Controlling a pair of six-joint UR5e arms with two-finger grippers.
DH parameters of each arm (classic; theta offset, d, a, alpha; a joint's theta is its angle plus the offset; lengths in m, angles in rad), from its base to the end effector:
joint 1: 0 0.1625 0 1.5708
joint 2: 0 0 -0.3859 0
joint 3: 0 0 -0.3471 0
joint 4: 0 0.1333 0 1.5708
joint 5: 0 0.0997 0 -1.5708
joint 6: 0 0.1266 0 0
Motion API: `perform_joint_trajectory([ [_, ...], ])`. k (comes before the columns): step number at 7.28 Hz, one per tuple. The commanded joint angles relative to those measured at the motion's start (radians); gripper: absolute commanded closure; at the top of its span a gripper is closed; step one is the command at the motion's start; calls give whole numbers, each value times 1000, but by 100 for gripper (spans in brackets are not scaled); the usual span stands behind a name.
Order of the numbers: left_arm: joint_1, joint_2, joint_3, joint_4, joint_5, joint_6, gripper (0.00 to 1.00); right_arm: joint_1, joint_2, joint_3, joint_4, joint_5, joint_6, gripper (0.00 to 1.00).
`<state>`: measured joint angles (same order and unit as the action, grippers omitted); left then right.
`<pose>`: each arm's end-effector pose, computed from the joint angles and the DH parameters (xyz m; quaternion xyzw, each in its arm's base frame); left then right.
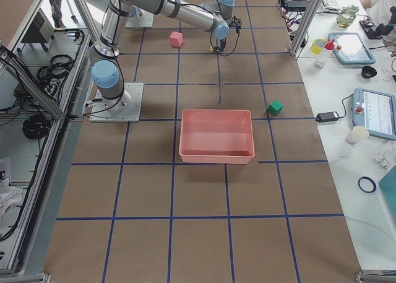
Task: Align button upright
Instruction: 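Lower the button switch onto the table and open the right gripper, then raise the right gripper away from the switch lying on its side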
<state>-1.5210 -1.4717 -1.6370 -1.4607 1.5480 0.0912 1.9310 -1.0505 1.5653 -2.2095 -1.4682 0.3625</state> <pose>-0.1148 -0.4317 0.4469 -0.0215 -0.9972 0.0721 0.0063 0.3513 -0.5179 0.2138 -0.0020 0.9968 -0.0397 0.0697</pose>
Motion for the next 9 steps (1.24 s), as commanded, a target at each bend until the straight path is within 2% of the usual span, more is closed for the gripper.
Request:
perform_joint_trajectory([
  [1,-1,-1,3,6,0,1,0,-19,-100,-10,109,-9,-46,1],
  [3,14,-25,26,10,-3,1,0,-117,-243,-10,341,-21,-134,0],
  [5,15,-57,96,37,-2,-19,0,-277,-401,-19,564,-24,-309,0],
  [6,13,-68,97,42,0,-22,0,-315,-481,-22,670,-37,-380,0],
  [7,13,-82,85,42,-3,-22,0,-328,-538,-24,750,-90,-463,0],
  [9,-33,-105,13,51,-3,-141,0,-336,-563,-25,755,-77,-470,0],
])
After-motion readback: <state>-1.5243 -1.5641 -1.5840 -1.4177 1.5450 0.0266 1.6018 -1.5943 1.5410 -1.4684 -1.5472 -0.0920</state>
